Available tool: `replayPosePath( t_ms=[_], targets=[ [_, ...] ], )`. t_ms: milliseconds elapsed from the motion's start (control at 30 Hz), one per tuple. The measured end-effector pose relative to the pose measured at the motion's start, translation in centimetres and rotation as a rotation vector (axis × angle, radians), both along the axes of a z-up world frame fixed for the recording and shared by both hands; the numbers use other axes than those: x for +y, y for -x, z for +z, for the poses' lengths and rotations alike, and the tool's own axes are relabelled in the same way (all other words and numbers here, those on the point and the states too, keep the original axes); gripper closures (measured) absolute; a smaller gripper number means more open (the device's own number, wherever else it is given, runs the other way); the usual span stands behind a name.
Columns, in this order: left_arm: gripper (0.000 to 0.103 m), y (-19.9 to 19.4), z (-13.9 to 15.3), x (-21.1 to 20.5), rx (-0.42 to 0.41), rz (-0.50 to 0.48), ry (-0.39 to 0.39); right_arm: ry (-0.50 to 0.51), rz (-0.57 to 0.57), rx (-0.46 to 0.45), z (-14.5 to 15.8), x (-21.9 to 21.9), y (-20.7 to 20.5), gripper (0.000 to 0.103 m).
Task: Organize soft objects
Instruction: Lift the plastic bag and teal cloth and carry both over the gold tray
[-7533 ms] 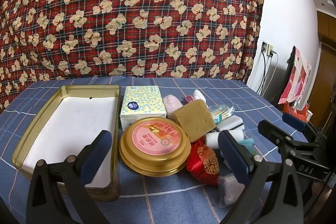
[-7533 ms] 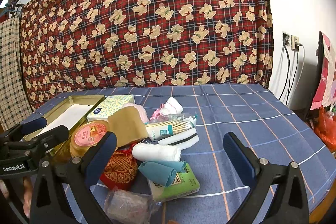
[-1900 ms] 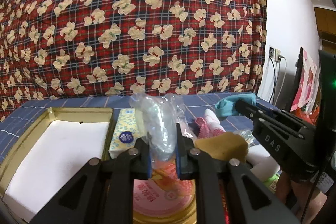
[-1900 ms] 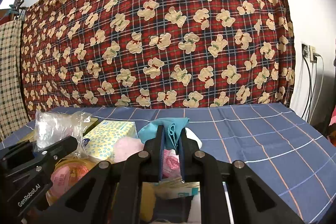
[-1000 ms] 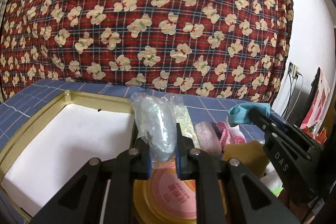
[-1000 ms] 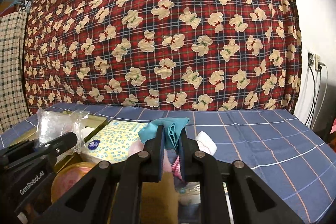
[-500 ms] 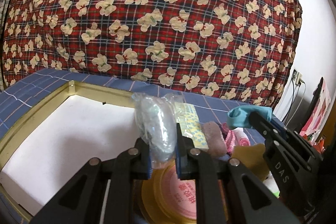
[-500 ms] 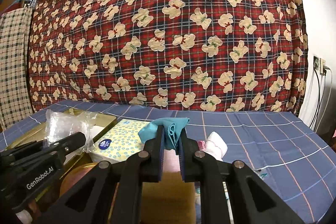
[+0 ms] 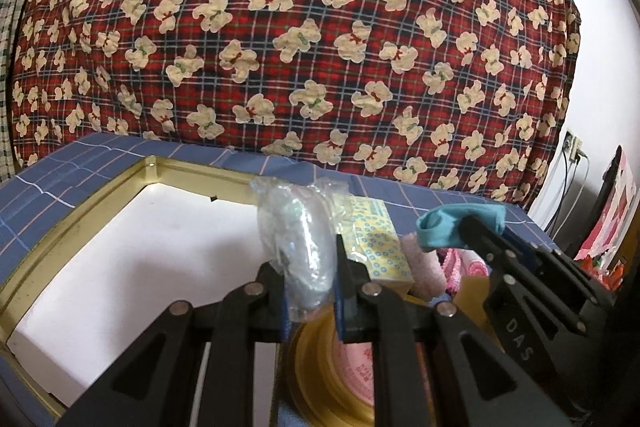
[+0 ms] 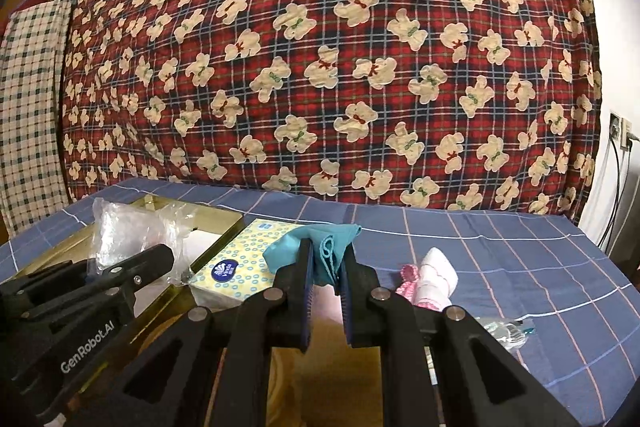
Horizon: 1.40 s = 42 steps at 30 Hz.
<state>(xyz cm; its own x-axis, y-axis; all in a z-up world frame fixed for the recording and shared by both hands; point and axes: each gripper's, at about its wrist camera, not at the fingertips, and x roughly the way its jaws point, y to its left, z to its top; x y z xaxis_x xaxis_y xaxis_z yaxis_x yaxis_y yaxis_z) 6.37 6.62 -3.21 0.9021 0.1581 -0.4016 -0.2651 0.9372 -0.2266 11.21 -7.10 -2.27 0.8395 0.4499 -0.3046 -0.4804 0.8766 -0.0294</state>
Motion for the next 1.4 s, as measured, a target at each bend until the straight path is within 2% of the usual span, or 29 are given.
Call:
replayPosePath(
  t_ms=[433,867,1033,1400],
  targets=[
    [0.090,0.8,0.0,0.5,-0.001,-0.026,0.007,0.027,0.045,0.044,-0.2,1.6,-0.5,0.090],
    [0.090,-0.2,0.3,1.1,0.115,-0.094,0.004,0.054,0.097,0.109,0.7,3.5,-1.3,0.090],
    [0.090,-0.4,1.2,1.9,0.132,-0.092,-0.020,0.050,0.119,0.131,1.4,4.3,-1.7,0.090],
    [0.090,-0.6,1.8,5.7,0.181,-0.066,-0.013,0.034,0.193,0.206,2.7,7.7,-3.1,0.090]
  ],
)
